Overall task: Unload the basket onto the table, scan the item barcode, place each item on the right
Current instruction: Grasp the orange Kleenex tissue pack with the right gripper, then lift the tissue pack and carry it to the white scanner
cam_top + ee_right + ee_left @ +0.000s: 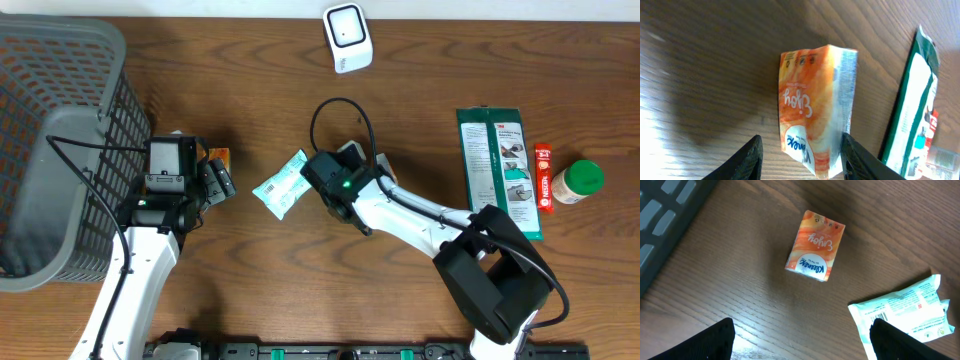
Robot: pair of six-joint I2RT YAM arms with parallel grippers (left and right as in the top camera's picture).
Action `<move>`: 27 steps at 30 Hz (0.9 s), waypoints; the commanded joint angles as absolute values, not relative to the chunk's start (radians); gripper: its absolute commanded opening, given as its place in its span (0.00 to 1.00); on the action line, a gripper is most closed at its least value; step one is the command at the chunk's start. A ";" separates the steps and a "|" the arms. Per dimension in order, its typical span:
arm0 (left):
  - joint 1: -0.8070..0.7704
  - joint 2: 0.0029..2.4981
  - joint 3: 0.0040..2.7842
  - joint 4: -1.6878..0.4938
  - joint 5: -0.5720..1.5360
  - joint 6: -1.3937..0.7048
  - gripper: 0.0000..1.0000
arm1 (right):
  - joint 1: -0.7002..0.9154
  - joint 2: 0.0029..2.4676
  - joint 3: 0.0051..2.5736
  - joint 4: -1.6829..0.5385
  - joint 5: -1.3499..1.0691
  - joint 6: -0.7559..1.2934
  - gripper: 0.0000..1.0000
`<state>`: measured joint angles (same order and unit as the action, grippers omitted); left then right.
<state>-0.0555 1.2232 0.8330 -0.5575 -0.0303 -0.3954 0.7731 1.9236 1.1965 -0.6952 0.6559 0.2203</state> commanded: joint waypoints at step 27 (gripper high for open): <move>-0.056 1.223 0.859 -0.559 -0.046 -0.393 0.87 | 0.479 1.925 1.406 -0.884 -0.076 0.231 0.58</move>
<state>-0.0555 1.2232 0.8330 -0.5579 -0.0303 -0.3954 0.4629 1.9236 1.4586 -0.9264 -0.0635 0.2272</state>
